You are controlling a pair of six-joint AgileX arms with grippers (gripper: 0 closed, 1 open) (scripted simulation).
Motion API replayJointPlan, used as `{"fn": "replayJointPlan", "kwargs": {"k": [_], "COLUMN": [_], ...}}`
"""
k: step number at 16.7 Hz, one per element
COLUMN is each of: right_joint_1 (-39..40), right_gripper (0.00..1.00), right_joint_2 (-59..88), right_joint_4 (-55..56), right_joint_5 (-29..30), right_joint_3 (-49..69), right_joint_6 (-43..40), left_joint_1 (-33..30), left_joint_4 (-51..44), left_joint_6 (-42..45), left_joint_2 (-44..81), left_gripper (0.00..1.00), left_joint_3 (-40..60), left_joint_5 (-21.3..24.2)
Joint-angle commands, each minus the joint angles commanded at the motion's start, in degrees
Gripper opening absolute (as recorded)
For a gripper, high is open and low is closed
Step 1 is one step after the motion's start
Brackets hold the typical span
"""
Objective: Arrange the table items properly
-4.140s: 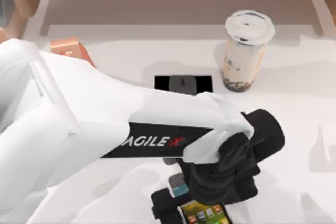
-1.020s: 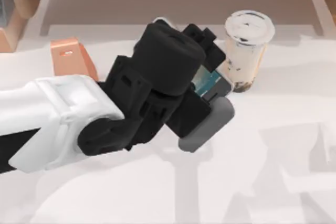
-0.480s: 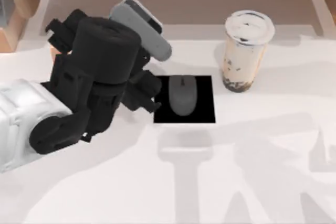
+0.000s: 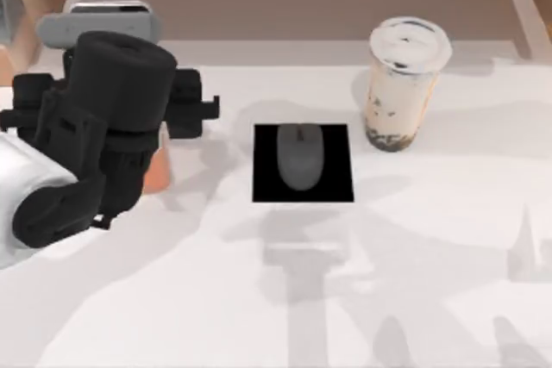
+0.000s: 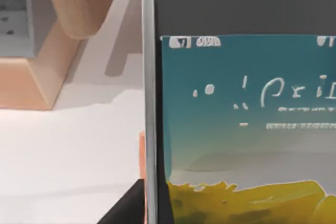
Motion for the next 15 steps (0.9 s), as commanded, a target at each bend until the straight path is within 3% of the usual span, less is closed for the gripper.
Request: {"fn": "replayJointPlan", "kwargs": {"k": [4,11,15], "right_joint_1": [0.00,0.00,0.00], "right_gripper": [1.00,1.00,1.00], "right_joint_2": [0.00,0.00,0.00], "right_joint_4": [0.00,0.00,0.00], "right_joint_5": [0.00,0.00,0.00], "right_joint_3": [0.00,0.00,0.00], "right_joint_6": [0.00,0.00,0.00], "left_joint_1": [1.63,1.25,-0.92], "left_joint_4": [-0.46,-0.36,5.16], "left_joint_6": [-6.94,-6.69,-3.79], "left_joint_2": [-0.46,-0.13,1.24], "left_gripper": [0.00,0.00,0.00], "left_joint_3": [-0.75,-0.51,0.88], "left_joint_5": [-0.60,-0.49,1.96]}}
